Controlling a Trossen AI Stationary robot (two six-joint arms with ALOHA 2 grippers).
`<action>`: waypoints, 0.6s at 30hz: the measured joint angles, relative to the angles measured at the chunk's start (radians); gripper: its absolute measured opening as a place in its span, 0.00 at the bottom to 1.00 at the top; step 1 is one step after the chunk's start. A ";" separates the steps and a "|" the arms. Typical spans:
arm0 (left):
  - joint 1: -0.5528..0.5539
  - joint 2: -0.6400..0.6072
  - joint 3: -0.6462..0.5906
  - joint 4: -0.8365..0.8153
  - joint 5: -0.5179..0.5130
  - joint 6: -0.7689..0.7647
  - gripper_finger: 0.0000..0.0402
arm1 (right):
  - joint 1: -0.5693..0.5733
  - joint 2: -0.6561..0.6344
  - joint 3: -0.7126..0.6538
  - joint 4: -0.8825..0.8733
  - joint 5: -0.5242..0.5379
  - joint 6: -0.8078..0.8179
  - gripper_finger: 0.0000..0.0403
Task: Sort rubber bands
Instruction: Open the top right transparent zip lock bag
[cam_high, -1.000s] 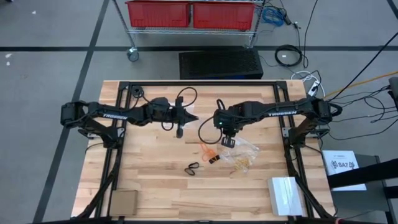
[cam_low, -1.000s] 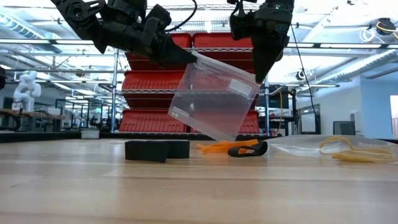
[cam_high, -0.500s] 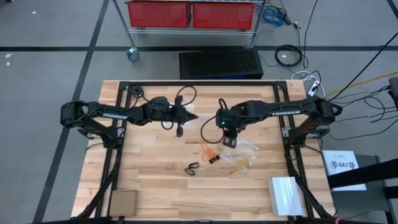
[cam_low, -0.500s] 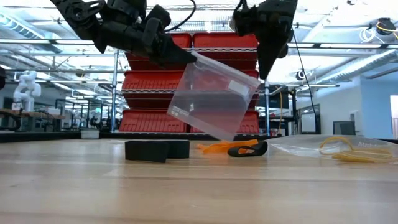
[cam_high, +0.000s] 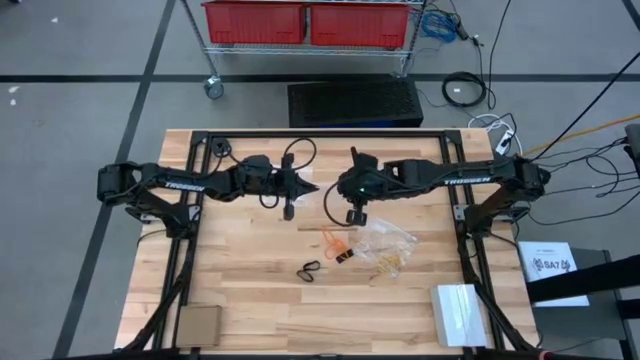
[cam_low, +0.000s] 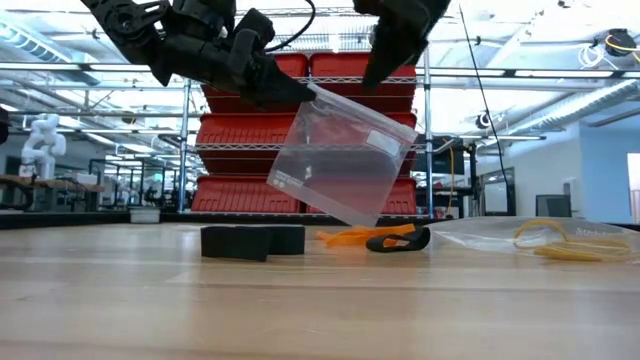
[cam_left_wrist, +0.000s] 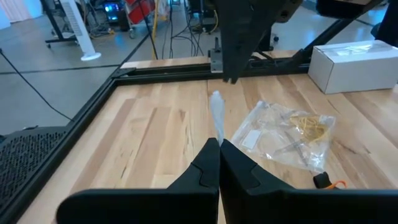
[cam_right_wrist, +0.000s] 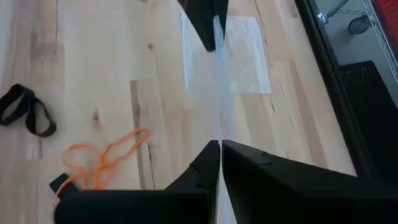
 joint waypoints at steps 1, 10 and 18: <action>0.000 0.000 0.000 0.000 0.000 0.000 0.00 | -0.003 0.004 0.000 0.011 -0.002 -0.004 0.02; 0.000 0.000 0.000 -0.002 0.001 0.000 0.00 | -0.034 0.064 0.000 0.034 -0.022 -0.040 0.00; 0.000 0.001 0.000 -0.002 0.001 -0.001 0.00 | -0.039 0.074 0.000 0.100 -0.131 -0.019 0.00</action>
